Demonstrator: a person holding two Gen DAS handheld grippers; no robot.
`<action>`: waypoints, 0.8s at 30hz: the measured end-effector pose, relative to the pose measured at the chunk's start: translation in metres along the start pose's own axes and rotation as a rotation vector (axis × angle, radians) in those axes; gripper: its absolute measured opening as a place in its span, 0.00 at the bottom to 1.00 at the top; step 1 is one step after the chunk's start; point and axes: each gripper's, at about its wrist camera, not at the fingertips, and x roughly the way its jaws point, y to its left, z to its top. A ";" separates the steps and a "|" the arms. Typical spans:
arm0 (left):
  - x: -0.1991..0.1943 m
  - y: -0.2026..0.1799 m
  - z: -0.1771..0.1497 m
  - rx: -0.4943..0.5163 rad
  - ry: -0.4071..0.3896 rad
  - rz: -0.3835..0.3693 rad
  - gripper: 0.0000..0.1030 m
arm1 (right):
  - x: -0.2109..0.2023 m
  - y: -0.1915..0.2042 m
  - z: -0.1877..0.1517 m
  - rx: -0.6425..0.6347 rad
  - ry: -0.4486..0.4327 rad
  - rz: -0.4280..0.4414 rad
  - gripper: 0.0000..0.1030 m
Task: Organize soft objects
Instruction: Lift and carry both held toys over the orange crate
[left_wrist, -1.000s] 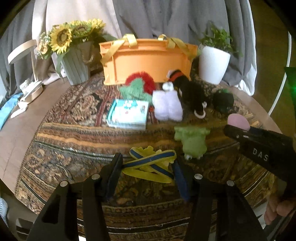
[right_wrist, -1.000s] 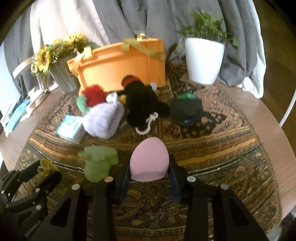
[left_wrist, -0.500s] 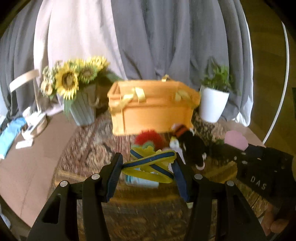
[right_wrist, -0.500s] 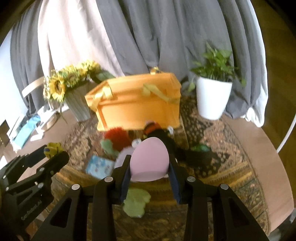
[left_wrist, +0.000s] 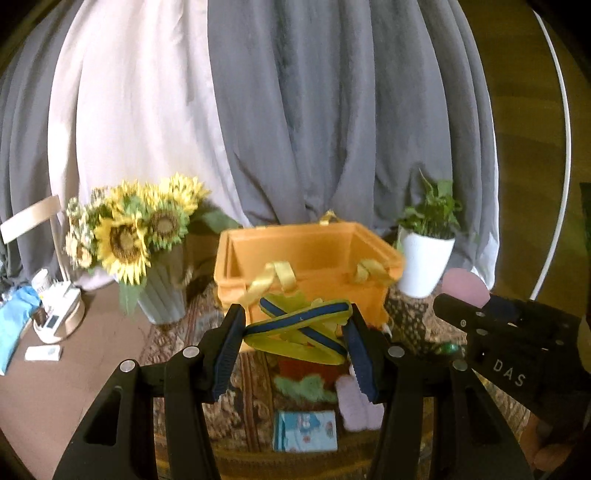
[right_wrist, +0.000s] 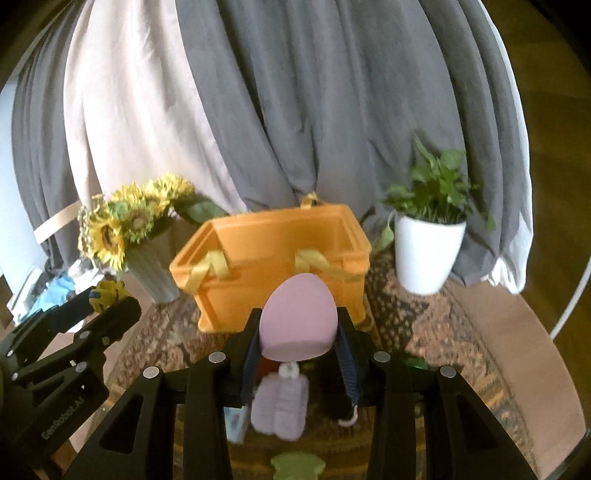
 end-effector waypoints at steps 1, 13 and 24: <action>0.001 0.001 0.004 -0.004 -0.009 0.004 0.52 | 0.001 0.000 0.005 -0.006 -0.010 0.007 0.37; 0.028 0.000 0.048 -0.028 -0.049 0.055 0.52 | 0.037 -0.004 0.055 -0.038 -0.050 0.073 0.37; 0.081 0.006 0.081 -0.019 -0.021 0.073 0.52 | 0.090 -0.004 0.087 -0.042 -0.037 0.095 0.37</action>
